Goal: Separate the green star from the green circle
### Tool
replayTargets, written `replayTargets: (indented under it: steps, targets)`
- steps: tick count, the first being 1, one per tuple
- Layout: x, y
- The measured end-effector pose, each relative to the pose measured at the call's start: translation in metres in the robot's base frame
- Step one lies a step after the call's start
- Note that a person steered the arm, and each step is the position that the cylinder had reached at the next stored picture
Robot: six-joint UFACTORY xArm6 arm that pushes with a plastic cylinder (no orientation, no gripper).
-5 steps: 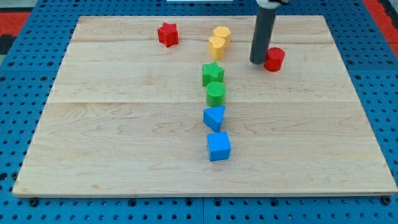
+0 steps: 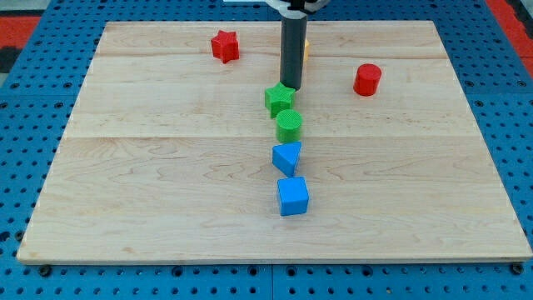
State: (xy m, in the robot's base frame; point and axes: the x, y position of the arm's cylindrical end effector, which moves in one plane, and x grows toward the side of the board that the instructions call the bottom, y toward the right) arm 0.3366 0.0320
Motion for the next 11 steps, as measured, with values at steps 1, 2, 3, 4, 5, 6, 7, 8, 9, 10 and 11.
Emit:
replayTargets:
  steps: [1, 2, 3, 4, 5, 6, 7, 8, 9, 10, 11]
  targets:
    - [-0.015, 0.004]
    - [-0.015, -0.010]
    - [-0.016, -0.011]
    - [-0.018, -0.011]
    - [-0.019, -0.026]
    - [-0.018, -0.038]
    - [-0.004, -0.057]
    - [0.030, -0.062]
    - [0.053, -0.062]
    - [0.074, -0.023]
    - [0.072, 0.014]
